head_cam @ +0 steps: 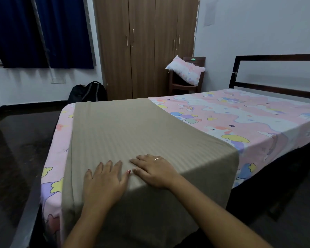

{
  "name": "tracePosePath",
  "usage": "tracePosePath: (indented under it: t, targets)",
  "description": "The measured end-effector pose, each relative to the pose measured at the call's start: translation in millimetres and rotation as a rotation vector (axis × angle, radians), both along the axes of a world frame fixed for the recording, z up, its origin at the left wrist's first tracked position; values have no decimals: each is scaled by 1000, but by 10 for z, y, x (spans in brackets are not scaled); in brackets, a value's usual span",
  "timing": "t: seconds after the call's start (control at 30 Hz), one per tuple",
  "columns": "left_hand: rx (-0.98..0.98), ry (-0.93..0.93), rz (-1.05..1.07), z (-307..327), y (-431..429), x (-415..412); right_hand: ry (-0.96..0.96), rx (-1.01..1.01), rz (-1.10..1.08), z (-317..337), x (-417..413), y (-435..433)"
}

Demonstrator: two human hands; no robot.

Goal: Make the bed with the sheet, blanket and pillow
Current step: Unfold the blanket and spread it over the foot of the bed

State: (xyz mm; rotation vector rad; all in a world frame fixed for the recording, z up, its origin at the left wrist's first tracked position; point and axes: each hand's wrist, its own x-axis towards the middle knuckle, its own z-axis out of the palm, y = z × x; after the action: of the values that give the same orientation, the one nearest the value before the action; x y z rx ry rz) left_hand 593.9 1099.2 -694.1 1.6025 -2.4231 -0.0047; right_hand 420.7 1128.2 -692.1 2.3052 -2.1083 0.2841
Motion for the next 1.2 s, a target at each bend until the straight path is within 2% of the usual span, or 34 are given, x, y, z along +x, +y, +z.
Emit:
tracePosePath:
  t: [0.1,0.3,0.4,0.47,0.53,0.67,0.73,0.83,0.97,1.13,1.2]
  targets:
    - [-14,6,-1,-1,-4,0,-44,-4,-69,-5,-541,43]
    - [27,-17,-24,44,64,-3,-79,112,-746,-151,-2306,528]
    - [58,-22,-57,65,64,60,-59,266,-937,-63,-2563,585]
    - [69,-33,-56,76,113,111,70,218,-910,75,-2234,433]
    - [61,-17,-4,51,149,195,155,66,-678,189,-1541,160]
    - [-35,82,82,-19,134,411,41,40,20,115,392,-178]
    - [-62,53,122,-62,77,554,-36,-19,133,64,992,-211]
    - [-82,43,188,-117,27,638,-56,-28,118,8,1090,-247]
    - [-92,28,142,-139,5,617,-8,39,51,2,576,-235]
    - [-166,45,139,-137,-7,627,-49,53,-250,-23,-643,-32]
    - [-107,59,160,-58,34,595,-47,86,-449,-38,-1221,135]
